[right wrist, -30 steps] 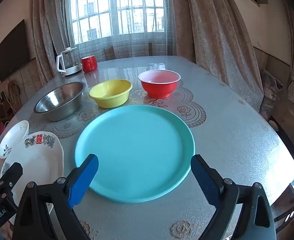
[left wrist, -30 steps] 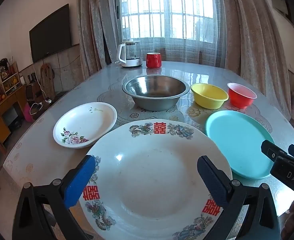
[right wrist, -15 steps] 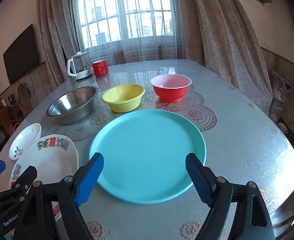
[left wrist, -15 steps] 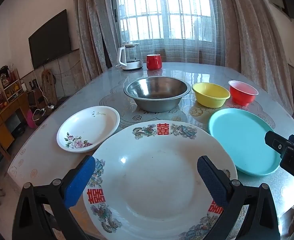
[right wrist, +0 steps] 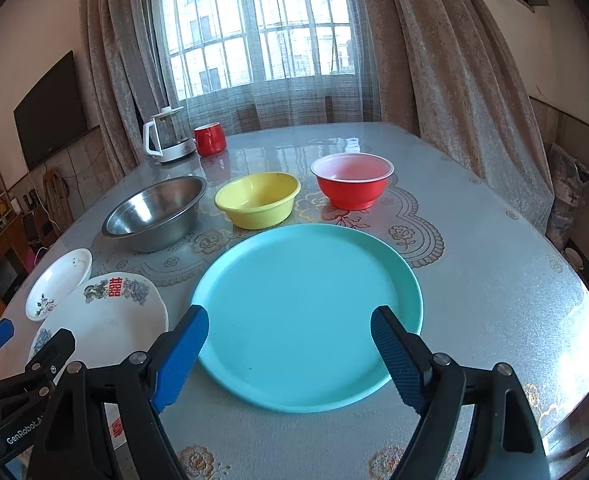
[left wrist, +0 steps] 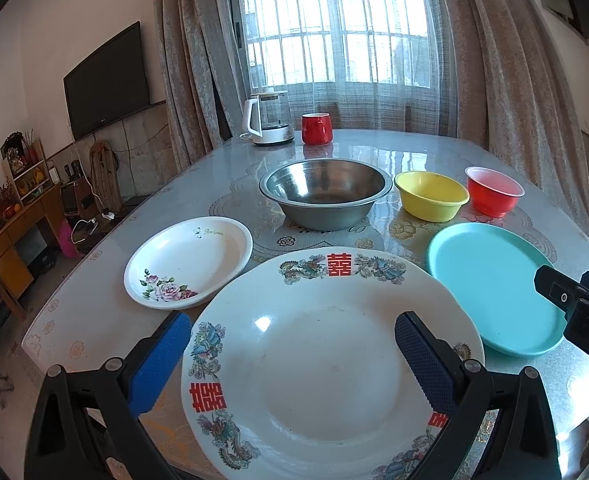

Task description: Organize plates and bowls

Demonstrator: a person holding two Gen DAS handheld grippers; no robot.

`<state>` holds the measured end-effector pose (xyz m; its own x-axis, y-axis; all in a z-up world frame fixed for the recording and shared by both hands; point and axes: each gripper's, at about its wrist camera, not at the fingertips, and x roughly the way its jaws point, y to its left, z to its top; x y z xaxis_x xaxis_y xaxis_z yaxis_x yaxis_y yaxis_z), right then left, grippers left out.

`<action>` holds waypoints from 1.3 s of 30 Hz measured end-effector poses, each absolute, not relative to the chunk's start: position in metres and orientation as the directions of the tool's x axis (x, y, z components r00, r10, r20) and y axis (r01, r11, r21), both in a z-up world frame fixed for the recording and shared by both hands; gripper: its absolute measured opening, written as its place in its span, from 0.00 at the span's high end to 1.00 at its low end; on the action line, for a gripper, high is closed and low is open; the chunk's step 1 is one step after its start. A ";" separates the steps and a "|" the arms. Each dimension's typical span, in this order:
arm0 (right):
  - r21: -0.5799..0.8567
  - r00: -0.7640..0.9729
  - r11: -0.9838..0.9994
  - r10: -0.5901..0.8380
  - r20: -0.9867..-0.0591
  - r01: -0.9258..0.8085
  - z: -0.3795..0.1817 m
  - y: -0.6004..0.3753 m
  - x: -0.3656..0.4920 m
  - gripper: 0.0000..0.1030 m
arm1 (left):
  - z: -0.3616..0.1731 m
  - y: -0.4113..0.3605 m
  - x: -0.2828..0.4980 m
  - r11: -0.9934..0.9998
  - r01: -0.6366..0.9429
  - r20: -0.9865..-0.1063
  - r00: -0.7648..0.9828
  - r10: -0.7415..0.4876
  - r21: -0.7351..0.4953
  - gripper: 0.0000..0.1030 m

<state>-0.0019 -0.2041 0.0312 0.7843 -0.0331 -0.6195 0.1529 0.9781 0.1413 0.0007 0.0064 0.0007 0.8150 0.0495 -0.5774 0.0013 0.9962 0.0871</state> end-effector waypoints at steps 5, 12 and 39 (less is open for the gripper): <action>0.146 0.785 0.978 -0.025 -0.619 0.146 0.032 -0.203 -0.002 0.17 | 0.001 0.008 0.000 0.996 -0.001 -0.580 0.813 0.050 0.084 0.00; 0.148 0.785 0.978 -0.022 -0.619 0.145 0.033 -0.204 -0.003 0.17 | 0.001 0.009 0.000 0.997 0.000 -0.583 0.811 0.047 0.080 0.00; 0.154 0.794 0.978 -0.017 -0.608 0.139 0.037 -0.205 -0.005 0.17 | 0.001 0.012 0.001 0.998 -0.003 -0.593 0.804 0.044 0.070 0.00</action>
<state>-0.0046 -0.2051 0.0372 0.7939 -0.0171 -0.6078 0.1387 0.9783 0.1537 0.0013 0.0117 0.0006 0.8037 0.0445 -0.5933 -0.0032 0.9975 0.0704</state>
